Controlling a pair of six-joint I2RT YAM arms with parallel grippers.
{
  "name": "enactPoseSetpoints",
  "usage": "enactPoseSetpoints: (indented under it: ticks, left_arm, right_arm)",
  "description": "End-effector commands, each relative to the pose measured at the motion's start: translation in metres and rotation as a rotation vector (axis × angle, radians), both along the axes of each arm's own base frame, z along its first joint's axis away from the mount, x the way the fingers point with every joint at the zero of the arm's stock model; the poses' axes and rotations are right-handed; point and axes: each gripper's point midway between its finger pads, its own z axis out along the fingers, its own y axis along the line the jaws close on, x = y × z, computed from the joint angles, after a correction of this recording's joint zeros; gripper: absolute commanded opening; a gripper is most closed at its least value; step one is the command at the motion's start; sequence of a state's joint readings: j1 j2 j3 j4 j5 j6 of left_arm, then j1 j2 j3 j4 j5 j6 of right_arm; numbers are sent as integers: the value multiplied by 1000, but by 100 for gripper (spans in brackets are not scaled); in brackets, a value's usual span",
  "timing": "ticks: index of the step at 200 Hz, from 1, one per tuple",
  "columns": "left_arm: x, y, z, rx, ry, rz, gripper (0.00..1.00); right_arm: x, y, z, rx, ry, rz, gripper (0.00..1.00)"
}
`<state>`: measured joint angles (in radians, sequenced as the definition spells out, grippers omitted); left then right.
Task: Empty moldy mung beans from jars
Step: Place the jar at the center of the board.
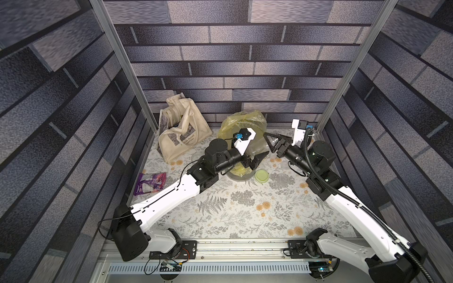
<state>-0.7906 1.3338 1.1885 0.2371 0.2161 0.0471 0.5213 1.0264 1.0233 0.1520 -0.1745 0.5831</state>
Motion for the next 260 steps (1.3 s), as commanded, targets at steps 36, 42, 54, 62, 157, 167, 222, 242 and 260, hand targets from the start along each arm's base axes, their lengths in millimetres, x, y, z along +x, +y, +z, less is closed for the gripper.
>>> enactPoseSetpoints:
  ticks: [36, 42, 54, 62, 157, 167, 222, 242, 260]
  left_arm:
    - [20, 67, 21, 3, 38, 316, 100]
    - [20, 72, 21, 4, 33, 331, 100]
    - [19, 81, 19, 4, 28, 346, 100]
    - [19, 86, 18, -1, 30, 344, 100]
    - [12, 137, -3, -46, 73, 427, 100]
    - [11, 139, -6, -46, 77, 434, 100]
    - [10, 142, -20, -39, 98, 438, 100]
    - [10, 141, -25, -31, 103, 435, 100]
    - [10, 143, -30, -24, 109, 440, 100]
  right_arm:
    - [-2, -54, -21, -243, -46, -278, 26]
    - [-2, -60, -24, -263, -48, -304, 26]
    - [-3, -70, -33, -305, -45, -354, 25]
    - [-2, -78, -40, -327, -38, -392, 24]
    - [9, -163, -151, -613, -78, -889, 24]
    - [9, -171, -160, -619, -70, -944, 23]
    - [22, -181, -201, -678, 2, -1009, 23]
    - [26, -184, -216, -680, 33, -1017, 24]
    - [30, -188, -227, -690, 44, -1024, 24]
